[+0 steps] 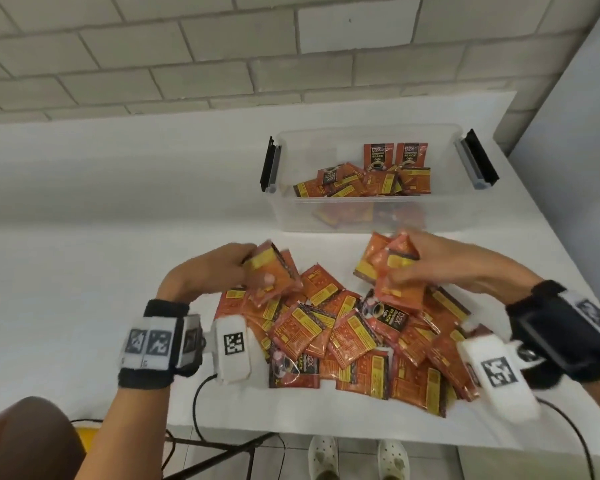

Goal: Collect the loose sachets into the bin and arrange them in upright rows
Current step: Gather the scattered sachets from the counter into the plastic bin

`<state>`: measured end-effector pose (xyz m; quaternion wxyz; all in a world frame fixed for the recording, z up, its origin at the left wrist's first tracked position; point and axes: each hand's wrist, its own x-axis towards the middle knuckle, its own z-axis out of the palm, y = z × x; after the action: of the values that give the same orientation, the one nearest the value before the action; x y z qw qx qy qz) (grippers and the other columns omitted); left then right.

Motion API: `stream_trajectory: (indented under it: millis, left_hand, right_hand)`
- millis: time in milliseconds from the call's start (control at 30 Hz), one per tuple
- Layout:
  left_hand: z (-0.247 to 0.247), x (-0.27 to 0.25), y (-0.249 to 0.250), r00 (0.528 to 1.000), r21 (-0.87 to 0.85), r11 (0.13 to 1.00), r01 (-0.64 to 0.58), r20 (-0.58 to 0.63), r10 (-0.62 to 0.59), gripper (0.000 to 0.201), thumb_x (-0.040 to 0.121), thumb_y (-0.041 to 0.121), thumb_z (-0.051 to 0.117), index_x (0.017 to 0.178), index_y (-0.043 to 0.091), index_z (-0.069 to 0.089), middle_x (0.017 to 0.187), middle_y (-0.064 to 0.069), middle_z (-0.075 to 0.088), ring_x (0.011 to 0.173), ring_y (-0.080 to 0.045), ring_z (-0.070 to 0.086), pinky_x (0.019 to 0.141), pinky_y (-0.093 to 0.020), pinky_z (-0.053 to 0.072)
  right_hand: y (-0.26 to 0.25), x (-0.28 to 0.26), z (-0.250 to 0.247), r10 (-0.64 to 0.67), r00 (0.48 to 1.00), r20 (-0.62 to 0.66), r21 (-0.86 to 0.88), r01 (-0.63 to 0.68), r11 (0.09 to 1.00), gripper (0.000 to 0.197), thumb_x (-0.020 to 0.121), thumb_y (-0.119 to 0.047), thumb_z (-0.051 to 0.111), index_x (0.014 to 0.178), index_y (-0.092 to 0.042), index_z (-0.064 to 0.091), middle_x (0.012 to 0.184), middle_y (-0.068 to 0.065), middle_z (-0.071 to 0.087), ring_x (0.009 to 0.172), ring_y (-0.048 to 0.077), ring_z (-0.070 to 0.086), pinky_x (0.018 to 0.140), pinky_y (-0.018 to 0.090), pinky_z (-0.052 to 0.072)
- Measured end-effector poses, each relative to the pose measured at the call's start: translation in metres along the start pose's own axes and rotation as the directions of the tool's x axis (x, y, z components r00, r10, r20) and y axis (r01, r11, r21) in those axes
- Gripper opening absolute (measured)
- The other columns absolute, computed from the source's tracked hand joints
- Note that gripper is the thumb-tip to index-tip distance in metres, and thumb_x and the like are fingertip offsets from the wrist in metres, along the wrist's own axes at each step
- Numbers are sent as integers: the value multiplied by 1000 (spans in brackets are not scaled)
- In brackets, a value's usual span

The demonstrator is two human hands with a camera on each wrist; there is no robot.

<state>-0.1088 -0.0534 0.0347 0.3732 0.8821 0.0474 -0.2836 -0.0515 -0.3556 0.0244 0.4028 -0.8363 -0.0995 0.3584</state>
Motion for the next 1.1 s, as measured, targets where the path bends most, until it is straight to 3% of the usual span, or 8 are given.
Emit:
stream_trajectory:
  millis: [133, 233, 300, 433, 567, 767, 933, 1100]
  left_hand:
    - [38, -7, 0, 987, 214, 973, -86, 154, 53, 46, 71, 67, 66, 102, 33, 65, 105, 2, 65, 98, -19, 62, 88, -48, 50]
    - [68, -4, -1, 995, 343, 939, -40, 100, 6, 49, 81, 52, 67, 126, 36, 54, 128, -1, 46, 126, -25, 35, 104, -52, 35]
    - [80, -5, 0, 1000, 340, 940, 1, 8, -4, 49, 85, 40, 66, 131, 31, 50, 127, -1, 43, 129, -24, 30, 107, -49, 31]
    - [87, -8, -3, 996, 286, 957, -53, -60, 73, 39, 84, 37, 69, 119, 29, 55, 114, 6, 40, 121, -18, 36, 103, -39, 35]
    - [69, -12, -4, 978, 149, 988, -46, -194, 75, 28, 81, 31, 73, 101, 18, 60, 103, 1, 51, 97, -19, 56, 79, -28, 48]
    - [27, -29, -24, 955, -272, 960, -72, -296, -12, 25, 83, 26, 70, 105, 17, 59, 95, -2, 71, 81, -12, 69, 68, -21, 51]
    - [27, -22, -46, 965, -408, 913, 5, -236, -111, 29, 82, 22, 71, 108, 12, 61, 94, -6, 74, 86, -21, 71, 72, -27, 54]
    - [43, -4, -48, 949, -329, 943, 54, -276, -151, 19, 82, 23, 73, 96, 13, 64, 83, -5, 74, 71, -17, 71, 58, -22, 51]
  right_hand:
    - [22, -22, 23, 76, 997, 21, -249, -68, 966, 53, 77, -27, 77, 116, -21, 42, 101, 0, 65, 84, 15, 67, 72, 30, 56]
    - [31, -17, 41, 86, 996, -26, -390, -89, 917, 54, 79, -33, 75, 121, -22, 42, 109, -1, 63, 88, 13, 63, 78, 25, 52]
    - [35, -13, 50, 74, 994, -81, -449, -103, 888, 54, 79, -36, 75, 121, -20, 44, 117, 2, 57, 97, 17, 60, 84, 29, 51]
    - [34, -9, 52, 28, 982, -187, -416, -105, 903, 53, 78, -36, 76, 118, -19, 47, 109, 2, 39, 103, 19, 50, 87, 32, 47]
    - [30, -17, 33, -48, 968, -244, -238, -12, 971, 37, 79, -29, 75, 106, -21, 51, 99, -3, 62, 79, 6, 59, 62, 20, 44]
    - [48, -71, -18, 80, 937, -341, 189, -15, 982, 37, 78, -15, 75, 108, -17, 55, 94, 4, 71, 81, 17, 70, 62, 23, 48]
    - [106, -100, -20, 287, 895, -340, 112, -265, 958, 42, 74, -15, 80, 107, -13, 54, 92, 7, 70, 79, 21, 68, 61, 30, 50]
    - [138, -97, 1, 361, 876, -319, 18, -375, 927, 46, 74, -29, 80, 106, -19, 49, 93, 0, 65, 79, 14, 64, 58, 22, 44]
